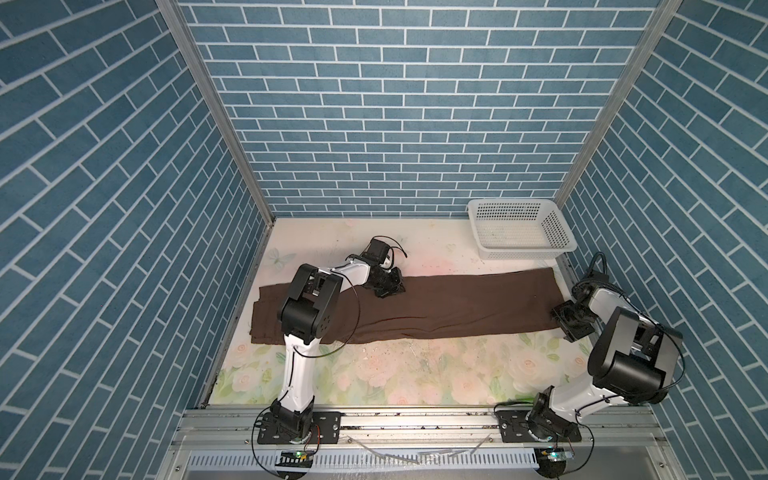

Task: Fold and stack the trousers

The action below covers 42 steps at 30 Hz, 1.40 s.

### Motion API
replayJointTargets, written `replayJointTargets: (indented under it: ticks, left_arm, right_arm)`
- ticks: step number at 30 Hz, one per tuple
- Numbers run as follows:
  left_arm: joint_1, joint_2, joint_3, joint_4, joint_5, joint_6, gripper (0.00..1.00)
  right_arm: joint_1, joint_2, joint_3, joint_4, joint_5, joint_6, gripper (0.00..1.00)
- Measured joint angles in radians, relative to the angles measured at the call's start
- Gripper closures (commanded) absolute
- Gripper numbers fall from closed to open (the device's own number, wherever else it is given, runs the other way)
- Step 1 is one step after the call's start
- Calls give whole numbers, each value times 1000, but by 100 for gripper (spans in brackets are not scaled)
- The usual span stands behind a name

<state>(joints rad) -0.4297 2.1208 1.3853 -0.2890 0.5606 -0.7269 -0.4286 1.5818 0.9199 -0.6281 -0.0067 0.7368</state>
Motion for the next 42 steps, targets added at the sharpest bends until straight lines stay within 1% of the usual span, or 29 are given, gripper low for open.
replayJointTargets:
  ticks: [2,8,12,13,15,16,17,19,20,21,22,23,24,28,31,36,40,42]
  left_arm:
    - [0,0,0,0,0,0,91]
    - [0,0,0,0,0,0,91]
    - [0,2,1,-1,2,0,91]
    - [0,2,2,-1,2,0,91]
    - [0,3,3,-1,3,0,91]
    - [0,5,5,-1,5,0,91]
    - [0,5,6,-1,6,0,91]
    - [0,6,7,-1,7,0,91]
    - [0,6,7,-1,7,0,91]
    - [0,6,7,-1,8,0,91]
    - [0,6,7,-1,8,0,91]
    - [0,7,7,-1,8,0,91]
    - [0,7,7,-1,9,0,91]
    - [0,8,7,0,10,0,91]
    - [0,8,7,1,10,0,91]
    - [0,8,7,1,10,0,91]
    - [0,8,7,1,10,0,91]
    - [0,8,7,1,10,0,91]
  right_arm:
    - [0,2,0,7,4,0,44]
    - [0,53,1,60,-2,15,64]
    - [0,62,1,79,0,27,74]
    - [0,62,1,82,2,28,75]
    - [0,62,1,86,3,30,76]
    - [0,62,1,87,3,30,73]
    - [0,59,0,86,4,30,68]
    - [-3,42,0,80,5,32,57]
    - [-5,24,0,74,6,25,49]
    - [-7,5,1,68,7,23,43]
    - [-10,-19,3,60,8,13,27]
    - [-13,-41,11,48,8,4,22]
    - [-15,-56,24,35,8,-9,20]
    - [-18,-61,92,10,-2,-37,18]
    - [-18,-39,102,14,-13,-38,18]
    - [-18,42,100,33,-48,-29,33]
    - [-18,71,92,37,-59,-26,39]
    - [-18,71,79,37,-56,-26,49]
